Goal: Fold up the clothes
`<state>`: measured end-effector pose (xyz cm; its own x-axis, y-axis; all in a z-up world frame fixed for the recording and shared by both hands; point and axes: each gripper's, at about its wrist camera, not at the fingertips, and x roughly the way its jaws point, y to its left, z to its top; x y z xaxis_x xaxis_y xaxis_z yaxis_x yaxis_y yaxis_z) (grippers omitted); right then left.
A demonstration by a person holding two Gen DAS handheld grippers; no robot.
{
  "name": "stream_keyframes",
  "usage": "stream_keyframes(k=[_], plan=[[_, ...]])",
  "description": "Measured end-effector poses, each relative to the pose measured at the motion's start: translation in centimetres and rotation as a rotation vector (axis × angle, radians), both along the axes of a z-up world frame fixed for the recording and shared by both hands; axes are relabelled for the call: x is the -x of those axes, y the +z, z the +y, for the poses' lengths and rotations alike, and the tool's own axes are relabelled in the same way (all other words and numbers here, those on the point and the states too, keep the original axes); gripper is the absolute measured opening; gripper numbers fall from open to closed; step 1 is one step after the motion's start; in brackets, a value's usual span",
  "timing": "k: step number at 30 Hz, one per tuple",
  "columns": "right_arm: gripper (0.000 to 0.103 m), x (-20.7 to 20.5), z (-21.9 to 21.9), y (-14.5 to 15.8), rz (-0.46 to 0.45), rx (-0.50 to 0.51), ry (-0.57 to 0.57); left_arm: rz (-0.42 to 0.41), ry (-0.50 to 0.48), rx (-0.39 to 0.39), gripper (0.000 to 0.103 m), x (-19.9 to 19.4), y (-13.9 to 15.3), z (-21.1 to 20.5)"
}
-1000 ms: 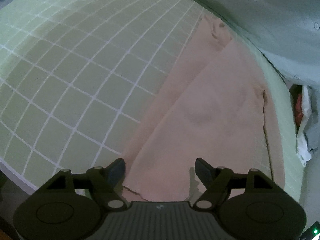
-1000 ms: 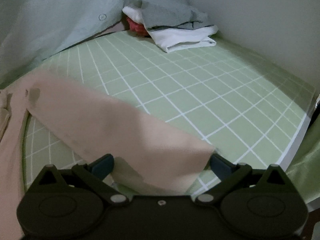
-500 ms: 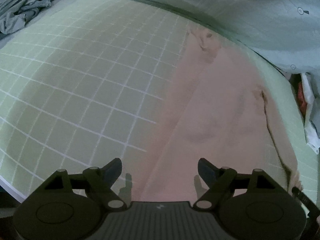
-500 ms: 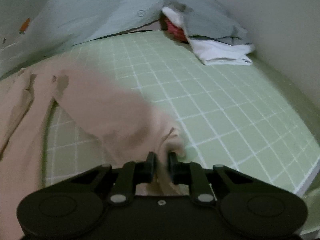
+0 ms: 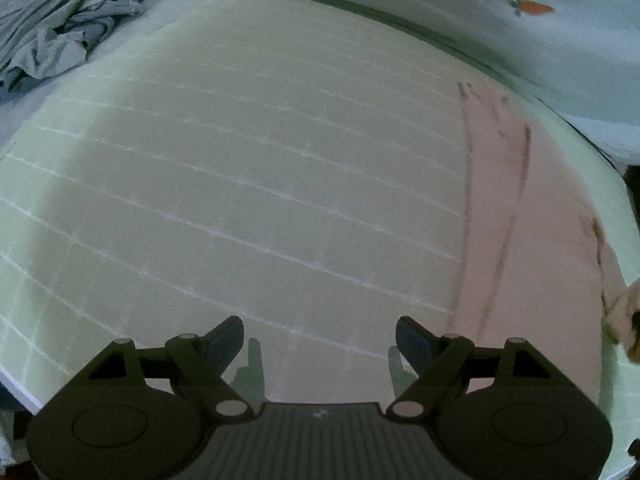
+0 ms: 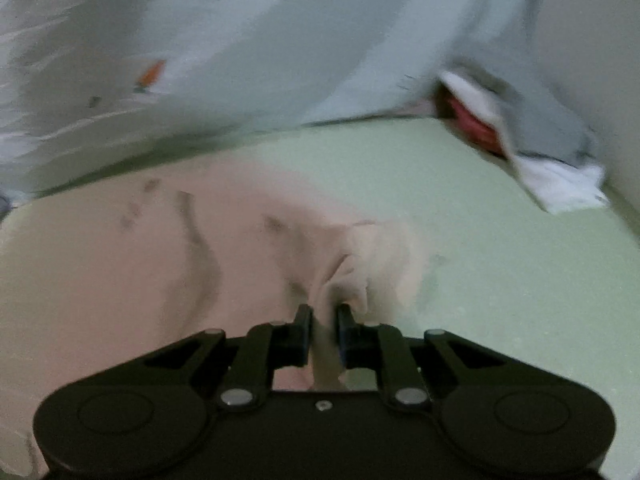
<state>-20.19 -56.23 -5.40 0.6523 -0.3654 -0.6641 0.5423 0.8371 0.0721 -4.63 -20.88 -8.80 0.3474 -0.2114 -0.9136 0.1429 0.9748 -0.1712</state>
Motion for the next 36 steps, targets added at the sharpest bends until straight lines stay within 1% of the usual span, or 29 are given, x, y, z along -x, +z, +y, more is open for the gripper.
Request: stream_keyframes(k=[5, 10, 11, 12, 14, 19, 21, 23, 25, 26, 27, 29, 30, 31, 32, 35, 36], plan=[[0.014, -5.8, 4.6, 1.1, -0.054, -0.014, 0.083, -0.013, -0.012, -0.016, 0.084, -2.4, 0.0, 3.5], [0.013, -11.9, 9.9, 1.0, -0.088, -0.034, 0.168, -0.014, -0.005, -0.021, 0.084, -5.8, -0.4, 6.2], [0.012, -13.1, 11.0, 1.0, -0.094, -0.037, 0.184, -0.018, -0.004, -0.020, 0.084, -6.5, -0.4, 6.7], [0.005, -14.4, 12.0, 0.9, -0.103, -0.044, 0.202, -0.023, -0.006, -0.020, 0.084, -7.2, -0.5, 7.4], [0.005, -16.7, 14.0, 0.8, -0.124, -0.057, 0.241, -0.034, -0.008, -0.017, 0.084, -8.8, -0.6, 8.3], [0.005, -23.0, 19.1, 0.9, -0.151, 0.006, 0.360, -0.044, -0.009, -0.016, 0.084, -11.9, -0.8, 9.5], [0.005, -24.4, 20.1, 0.9, -0.144, 0.020, 0.365, -0.046, -0.016, -0.017, 0.084, -12.5, -0.8, 9.7], [0.007, -24.9, 20.3, 0.4, -0.121, -0.023, 0.353, -0.039, -0.019, -0.013, 0.085, -12.6, -1.1, 9.7], [0.023, -23.6, 19.9, -0.2, -0.094, -0.028, 0.325, -0.018, -0.018, -0.007, 0.085, -12.9, -1.7, 9.7], [0.045, -22.8, 19.6, -0.6, -0.081, -0.023, 0.308, -0.004, -0.017, -0.004, 0.085, -12.9, -2.1, 9.7], [0.059, -21.9, 19.2, -0.9, -0.067, -0.018, 0.290, 0.005, -0.015, -0.006, 0.086, -12.9, -2.3, 9.6], [0.063, -20.2, 18.6, -1.6, -0.040, -0.008, 0.255, -0.007, -0.024, -0.011, 0.086, -12.5, -2.2, 9.3], [0.071, -19.1, 17.9, -1.9, -0.027, -0.007, 0.228, -0.012, -0.026, -0.007, 0.086, -12.5, -2.1, 9.2], [0.078, -17.7, 16.9, -2.0, -0.017, -0.010, 0.185, -0.020, -0.028, -0.003, 0.086, -12.3, -1.9, 9.1], [0.087, -16.0, 15.8, -2.1, -0.011, -0.009, 0.130, -0.028, -0.030, -0.001, 0.086, -12.2, -1.7, 8.9], [0.092, -11.0, 12.8, -2.1, -0.006, 0.008, -0.032, -0.053, -0.045, -0.003, 0.086, -11.4, -1.0, 8.2], [0.096, -9.3, 11.7, -2.1, 0.001, 0.012, -0.084, -0.057, -0.050, -0.004, 0.086, -11.0, -0.8, 8.0]])
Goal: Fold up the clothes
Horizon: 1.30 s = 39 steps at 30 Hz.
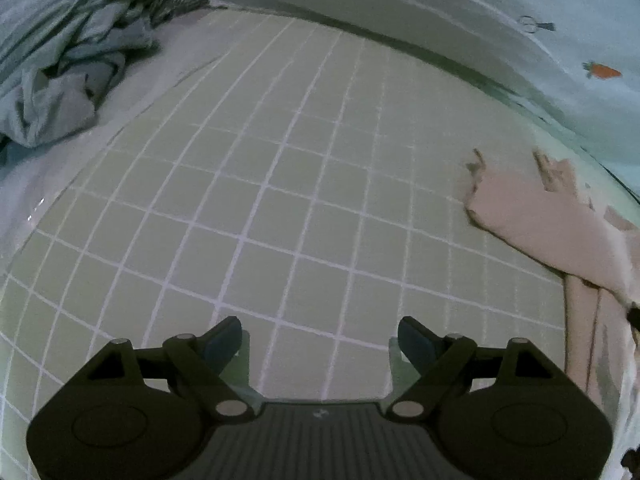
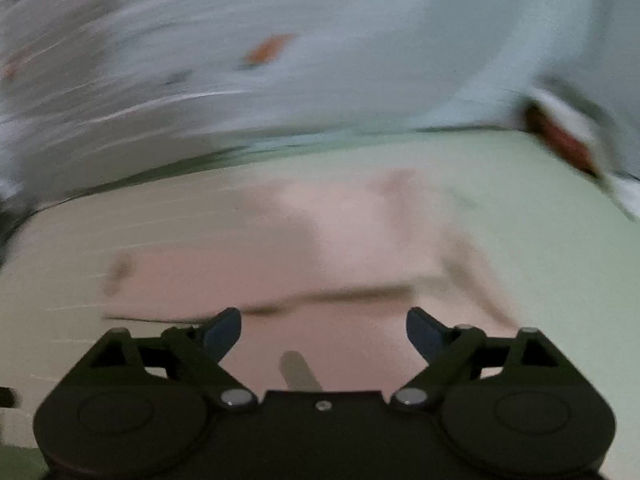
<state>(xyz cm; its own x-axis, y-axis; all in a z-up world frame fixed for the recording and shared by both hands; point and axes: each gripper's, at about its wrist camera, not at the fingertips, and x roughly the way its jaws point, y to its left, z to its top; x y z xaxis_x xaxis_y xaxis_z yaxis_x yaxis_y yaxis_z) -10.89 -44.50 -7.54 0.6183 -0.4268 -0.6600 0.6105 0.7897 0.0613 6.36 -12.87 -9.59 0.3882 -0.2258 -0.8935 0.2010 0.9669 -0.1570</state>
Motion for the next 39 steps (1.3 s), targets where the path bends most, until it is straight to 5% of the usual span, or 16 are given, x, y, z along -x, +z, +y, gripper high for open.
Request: stream_keyframes(k=[3, 8, 16, 18, 20, 31, 39], plan=[[0.099, 4.8, -2.8, -0.6, 0.034, 0.004, -0.128, -0.008, -0.020, -0.009, 0.086, 1.4, 0.4, -0.8], [0.095, 10.7, -6.0, -2.8, 0.160, -0.023, -0.189, -0.018, -0.052, -0.036, 0.086, 4.8, 1.2, -2.2], [0.051, 14.9, -7.0, -3.6, 0.136, -0.092, -0.145, -0.015, -0.024, -0.050, 0.087, 8.9, 1.7, -2.6], [0.019, 14.9, -7.0, -3.5, 0.122, -0.098, -0.100, -0.014, -0.018, -0.051, 0.087, 9.7, 1.7, -2.5], [0.006, 15.0, -6.6, -3.3, 0.123, -0.102, -0.065, -0.017, -0.014, -0.050, 0.087, 10.4, 1.8, -2.3], [0.004, 13.8, -1.5, 0.1, 0.091, 0.006, 0.022, -0.037, 0.011, -0.030, 0.087, 11.8, 2.0, 0.9], [0.004, 10.3, 5.7, -0.7, 0.046, -0.069, 0.192, -0.035, -0.003, -0.043, 0.087, 11.9, 1.4, 3.3]])
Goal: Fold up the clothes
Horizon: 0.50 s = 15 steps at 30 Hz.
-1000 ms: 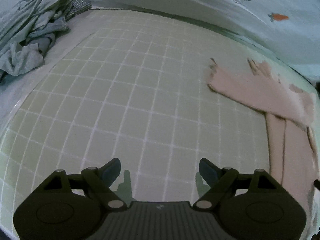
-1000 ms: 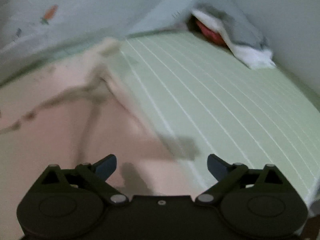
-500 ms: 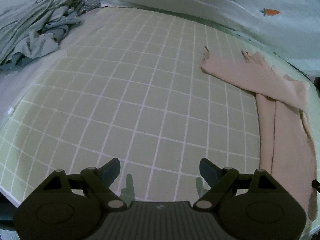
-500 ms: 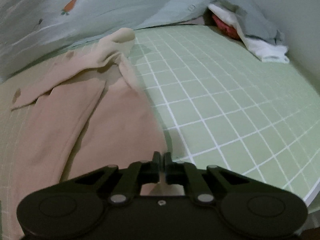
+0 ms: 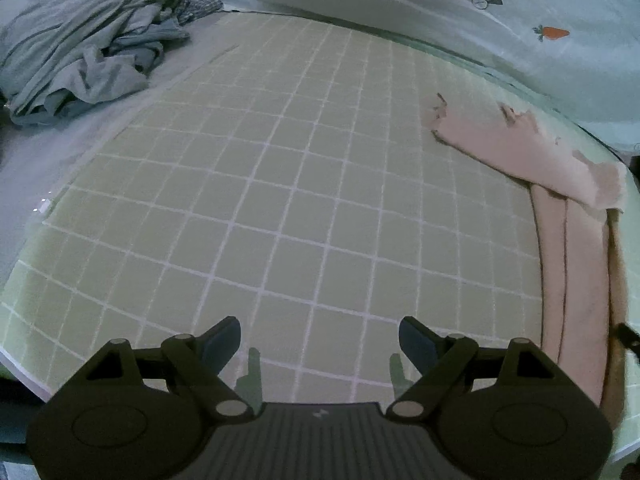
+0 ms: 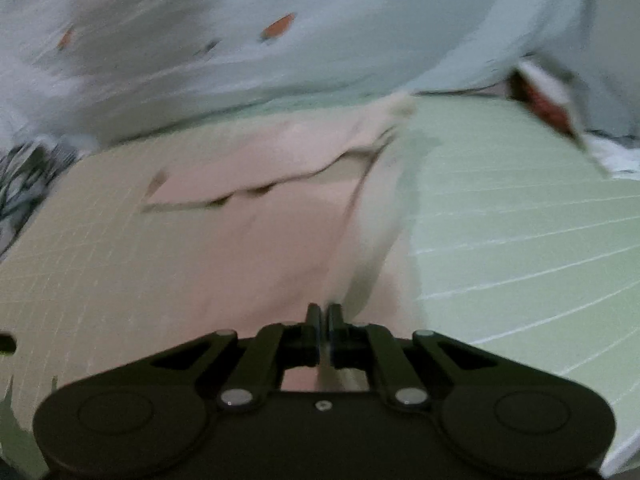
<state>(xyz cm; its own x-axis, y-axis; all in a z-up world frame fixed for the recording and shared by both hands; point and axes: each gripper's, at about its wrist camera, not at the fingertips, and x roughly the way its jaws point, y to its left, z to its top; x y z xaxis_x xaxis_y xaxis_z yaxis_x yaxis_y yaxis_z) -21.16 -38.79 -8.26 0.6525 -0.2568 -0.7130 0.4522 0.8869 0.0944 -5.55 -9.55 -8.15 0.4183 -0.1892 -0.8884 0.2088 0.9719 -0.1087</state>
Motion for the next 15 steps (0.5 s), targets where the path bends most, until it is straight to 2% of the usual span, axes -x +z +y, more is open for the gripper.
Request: stream_keyframes(k=[2, 5, 9, 11, 15], plan=[[0.005, -0.6, 0.8, -1.0, 0.020, -0.027, 0.014, 0.002, 0.013, 0.002, 0.087, -0.2, -0.1, 0.8], [0.007, -0.2, 0.4, -1.0, 0.006, -0.071, -0.014, 0.002, 0.036, 0.008, 0.087, -0.4, 0.0, 1.8], [0.019, 0.1, -0.2, -1.0, -0.002, -0.115, -0.069, 0.011, 0.062, 0.026, 0.087, -0.6, -0.2, 2.4], [0.020, 0.0, -0.3, -1.6, 0.025, -0.136, -0.086, 0.020, 0.061, 0.033, 0.087, -0.8, -0.4, 2.3], [0.022, -0.4, 0.7, -1.3, 0.041, -0.113, -0.057, 0.021, 0.034, 0.038, 0.087, -0.9, -0.5, 1.7]])
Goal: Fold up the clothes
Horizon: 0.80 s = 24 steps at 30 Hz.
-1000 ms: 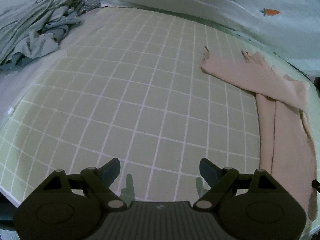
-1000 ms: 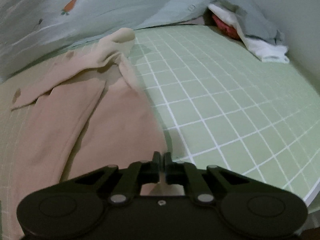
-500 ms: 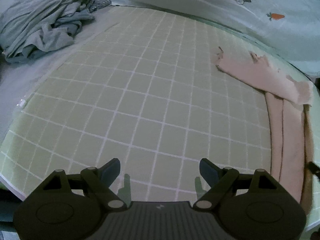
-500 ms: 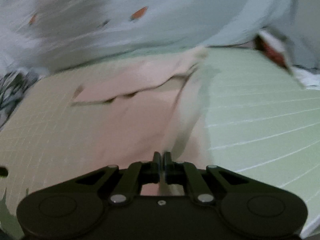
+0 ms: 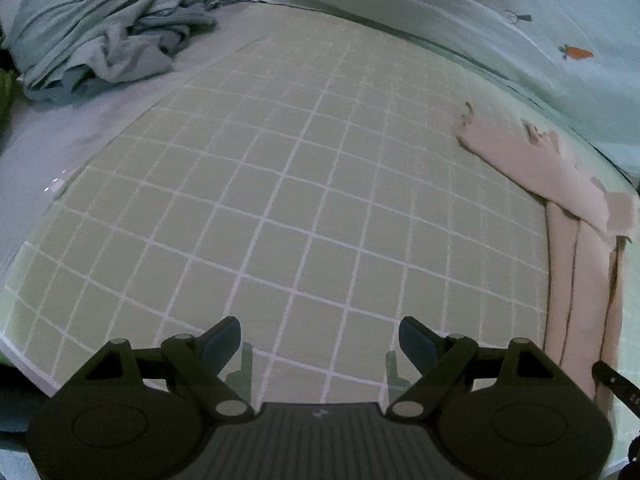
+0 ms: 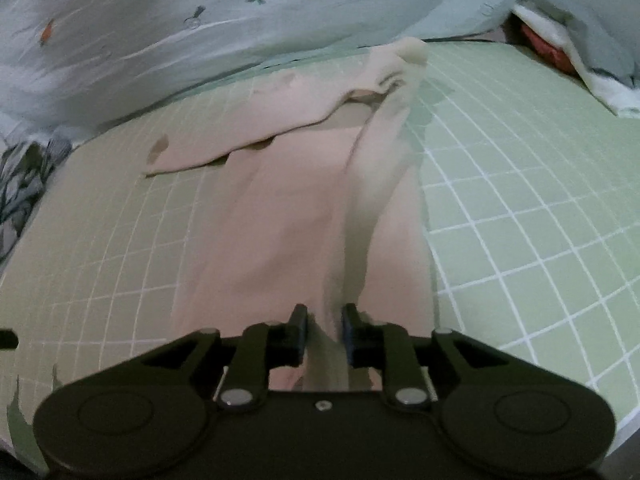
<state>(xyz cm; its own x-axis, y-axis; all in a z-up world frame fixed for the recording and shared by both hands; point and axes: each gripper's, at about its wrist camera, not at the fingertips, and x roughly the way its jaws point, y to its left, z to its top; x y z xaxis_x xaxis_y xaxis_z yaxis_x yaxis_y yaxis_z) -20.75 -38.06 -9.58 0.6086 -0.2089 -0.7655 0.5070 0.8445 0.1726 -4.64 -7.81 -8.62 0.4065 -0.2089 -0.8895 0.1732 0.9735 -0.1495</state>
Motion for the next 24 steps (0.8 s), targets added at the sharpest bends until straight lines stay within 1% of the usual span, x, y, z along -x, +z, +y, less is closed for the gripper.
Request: stream_keyframes(k=[1, 3, 4, 6, 10, 11, 12, 13, 14, 15, 16, 18, 24], plan=[[0.024, 0.0, 0.1, 0.2, -0.010, -0.004, 0.006, 0.001, -0.005, 0.000, 0.087, 0.0, -0.1, -0.2], [0.031, -0.2, 0.3, 0.0, -0.008, -0.005, 0.024, 0.006, -0.010, -0.001, 0.087, -0.1, -0.2, -0.4], [0.032, -0.4, 0.5, -0.2, 0.004, 0.001, 0.034, 0.011, -0.011, 0.000, 0.087, -0.2, -0.4, -0.4], [0.041, -0.6, 0.8, -0.1, 0.006, 0.014, 0.051, 0.014, -0.004, -0.003, 0.087, -0.4, -0.4, -0.6], [0.048, -0.7, -0.1, 0.7, -0.052, -0.043, 0.040, 0.014, 0.015, -0.003, 0.087, -0.6, -0.5, -1.0], [0.056, -0.7, -0.5, 0.9, -0.070, -0.063, 0.034, 0.018, 0.017, -0.001, 0.087, -0.7, -0.5, -1.3], [0.068, -0.7, -1.0, 1.1, -0.088, -0.083, 0.027, 0.023, 0.019, 0.001, 0.087, -0.9, -0.6, -1.5], [0.074, -0.6, -1.5, 1.4, -0.104, -0.096, 0.020, 0.027, 0.022, 0.003, 0.087, -1.0, -0.6, -1.7], [0.082, -0.6, -1.9, 1.6, -0.112, -0.095, 0.016, 0.030, 0.024, 0.005, 0.087, -1.2, -0.7, -2.0], [0.086, -0.7, -2.2, 1.9, -0.116, -0.087, 0.015, 0.033, 0.027, 0.008, 0.088, -1.3, -0.7, -2.3], [0.087, -0.7, -2.6, 2.2, -0.119, -0.078, 0.016, 0.034, 0.030, 0.011, 0.088, -1.5, -0.7, -2.7], [0.095, -1.1, -3.4, 2.7, -0.116, -0.057, 0.022, 0.033, 0.031, 0.016, 0.088, -2.0, -0.6, -3.6], [0.097, -2.7, -6.6, 4.0, -0.114, -0.014, 0.016, 0.020, 0.043, 0.036, 0.088, -4.2, -0.1, -6.4]])
